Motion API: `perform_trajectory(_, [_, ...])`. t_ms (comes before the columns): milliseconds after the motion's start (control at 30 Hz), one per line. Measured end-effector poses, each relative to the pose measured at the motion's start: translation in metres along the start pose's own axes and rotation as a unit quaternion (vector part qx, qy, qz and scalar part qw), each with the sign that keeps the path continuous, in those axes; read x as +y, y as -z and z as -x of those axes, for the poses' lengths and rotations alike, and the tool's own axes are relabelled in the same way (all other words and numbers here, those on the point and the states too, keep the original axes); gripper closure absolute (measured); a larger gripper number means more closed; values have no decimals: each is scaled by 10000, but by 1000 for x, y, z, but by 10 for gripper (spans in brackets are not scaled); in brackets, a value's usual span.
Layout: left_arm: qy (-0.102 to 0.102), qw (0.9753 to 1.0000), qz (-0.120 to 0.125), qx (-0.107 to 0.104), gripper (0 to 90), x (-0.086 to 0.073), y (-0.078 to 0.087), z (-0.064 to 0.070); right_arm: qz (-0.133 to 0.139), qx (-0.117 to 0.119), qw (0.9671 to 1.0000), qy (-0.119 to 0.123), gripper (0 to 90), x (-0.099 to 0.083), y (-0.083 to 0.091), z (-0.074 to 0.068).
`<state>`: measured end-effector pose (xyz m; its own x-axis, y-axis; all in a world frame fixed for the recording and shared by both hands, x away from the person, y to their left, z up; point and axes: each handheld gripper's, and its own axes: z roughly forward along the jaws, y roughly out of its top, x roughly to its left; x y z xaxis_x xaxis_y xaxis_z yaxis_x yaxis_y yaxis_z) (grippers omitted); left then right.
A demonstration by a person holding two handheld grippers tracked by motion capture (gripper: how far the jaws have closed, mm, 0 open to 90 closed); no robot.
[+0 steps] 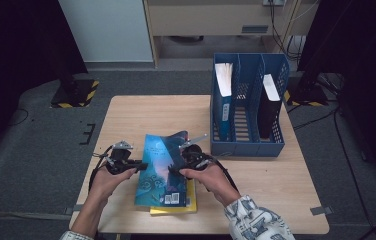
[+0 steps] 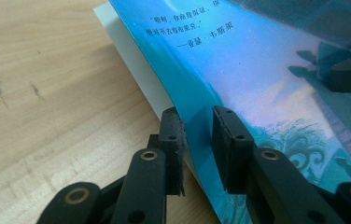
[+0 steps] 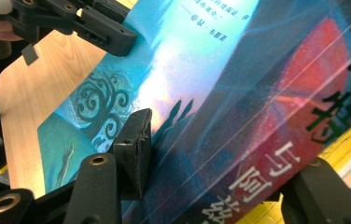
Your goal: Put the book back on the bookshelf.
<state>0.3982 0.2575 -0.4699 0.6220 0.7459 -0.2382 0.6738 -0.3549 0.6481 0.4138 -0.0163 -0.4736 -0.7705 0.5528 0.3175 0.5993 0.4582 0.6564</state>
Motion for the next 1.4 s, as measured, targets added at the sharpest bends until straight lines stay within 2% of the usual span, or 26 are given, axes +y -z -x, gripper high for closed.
perform_trajectory(200, [-158,9999,41,33,765,11,8,1,99,-43,9999,7,527,7,7,2])
perform_trajectory(367, [-240,9997,47,50,770,16,12,2,159,-107,9997,120,535,13,12,1])
perform_trajectory(700, [-296,9995,104,29,790,24,19,5,252,-230,9992,203,567,23,21,0])
perform_trajectory(800, [-372,9991,157,96,800,28,23,6,325,-271,9988,254,588,28,25,0])
perform_trajectory(1133, [-431,9986,202,215,823,45,30,2,490,-455,9971,356,637,48,33,1])
perform_trajectory(1300, [-479,9985,221,119,827,48,33,3,688,-555,9953,389,644,59,41,0])
perform_trajectory(1400, [-494,9985,228,109,828,50,32,5,699,-598,9949,424,660,63,45,0])
